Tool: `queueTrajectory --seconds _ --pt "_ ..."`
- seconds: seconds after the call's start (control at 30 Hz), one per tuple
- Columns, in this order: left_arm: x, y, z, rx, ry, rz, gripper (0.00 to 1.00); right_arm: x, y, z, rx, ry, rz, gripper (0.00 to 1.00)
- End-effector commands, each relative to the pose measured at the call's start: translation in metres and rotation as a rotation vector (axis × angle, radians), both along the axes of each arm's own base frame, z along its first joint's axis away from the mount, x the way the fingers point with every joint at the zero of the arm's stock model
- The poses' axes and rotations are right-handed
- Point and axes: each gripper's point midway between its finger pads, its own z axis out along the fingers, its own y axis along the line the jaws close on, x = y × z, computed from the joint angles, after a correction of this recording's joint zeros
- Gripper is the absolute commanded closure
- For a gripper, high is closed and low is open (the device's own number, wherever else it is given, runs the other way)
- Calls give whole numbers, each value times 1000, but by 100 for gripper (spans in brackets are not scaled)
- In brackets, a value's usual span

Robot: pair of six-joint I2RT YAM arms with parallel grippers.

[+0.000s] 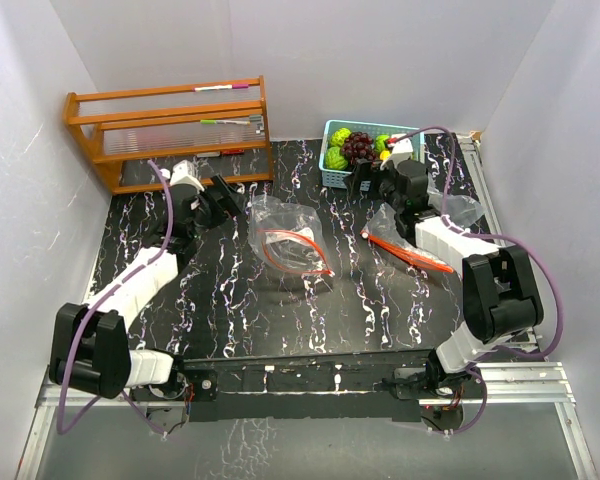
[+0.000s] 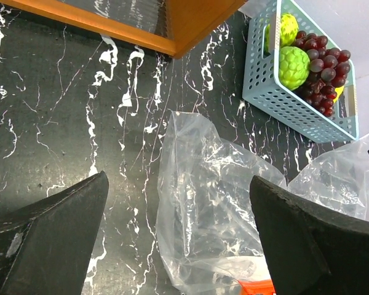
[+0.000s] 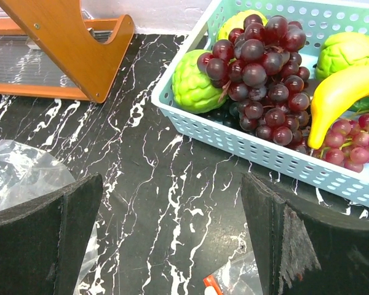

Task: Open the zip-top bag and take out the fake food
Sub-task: Reset both arms

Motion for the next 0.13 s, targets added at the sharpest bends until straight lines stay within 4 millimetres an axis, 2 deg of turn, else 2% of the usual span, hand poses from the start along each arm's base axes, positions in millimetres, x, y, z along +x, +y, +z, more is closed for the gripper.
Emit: queueTrajectory --seconds 0.0,0.1 --pt "2 6 25 10 -55 15 3 1 -6 32 4 -98 -41 2" --pt "4 4 26 5 -55 12 3 2 -7 24 5 -66 -59 2"
